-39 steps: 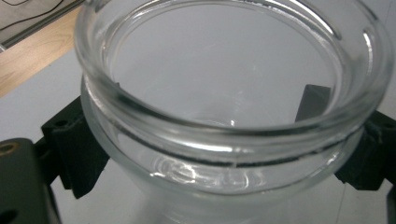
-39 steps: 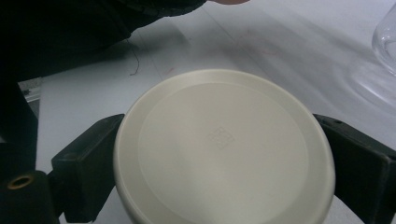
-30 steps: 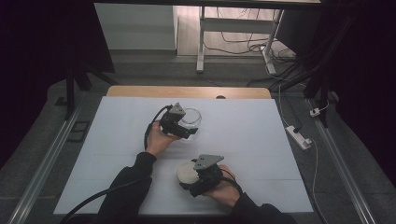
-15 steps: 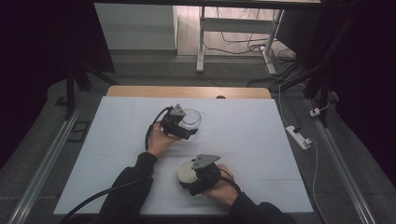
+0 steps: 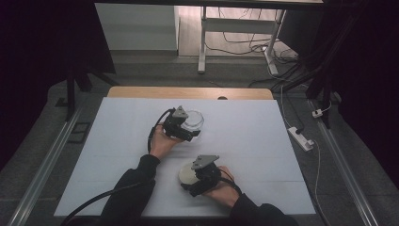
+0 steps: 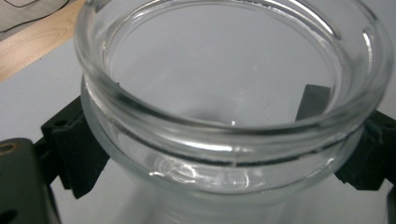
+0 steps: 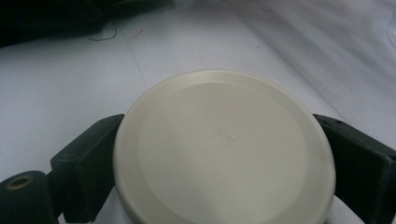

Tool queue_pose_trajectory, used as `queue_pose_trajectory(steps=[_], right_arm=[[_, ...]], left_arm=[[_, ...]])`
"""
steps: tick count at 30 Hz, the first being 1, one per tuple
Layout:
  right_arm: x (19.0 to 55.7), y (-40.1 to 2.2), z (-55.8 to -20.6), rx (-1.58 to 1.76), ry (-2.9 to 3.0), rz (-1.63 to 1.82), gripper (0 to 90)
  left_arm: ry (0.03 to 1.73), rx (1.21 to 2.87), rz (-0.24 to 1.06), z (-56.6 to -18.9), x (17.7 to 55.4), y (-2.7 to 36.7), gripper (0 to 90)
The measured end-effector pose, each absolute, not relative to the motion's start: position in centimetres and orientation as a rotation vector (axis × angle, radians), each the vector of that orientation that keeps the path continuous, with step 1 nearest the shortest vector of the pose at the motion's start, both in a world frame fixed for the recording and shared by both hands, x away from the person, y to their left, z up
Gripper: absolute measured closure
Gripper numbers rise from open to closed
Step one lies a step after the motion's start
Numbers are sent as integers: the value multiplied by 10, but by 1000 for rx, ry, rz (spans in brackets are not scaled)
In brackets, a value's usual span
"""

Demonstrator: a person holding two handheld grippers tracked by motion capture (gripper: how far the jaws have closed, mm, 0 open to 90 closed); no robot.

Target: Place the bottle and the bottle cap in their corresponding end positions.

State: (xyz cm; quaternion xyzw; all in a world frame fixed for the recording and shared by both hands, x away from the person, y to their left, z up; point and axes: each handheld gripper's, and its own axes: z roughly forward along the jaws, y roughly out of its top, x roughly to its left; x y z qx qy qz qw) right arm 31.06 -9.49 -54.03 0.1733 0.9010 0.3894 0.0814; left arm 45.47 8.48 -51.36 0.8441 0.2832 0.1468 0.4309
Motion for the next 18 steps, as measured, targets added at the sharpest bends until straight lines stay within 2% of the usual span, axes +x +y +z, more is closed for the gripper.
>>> queue_pose_trajectory(steps=[18], right_arm=[[313, -95, -540, 537, 2701, 1167, 52]], left_arm=[[759, 2124, 291, -511, 459, 85, 35]])
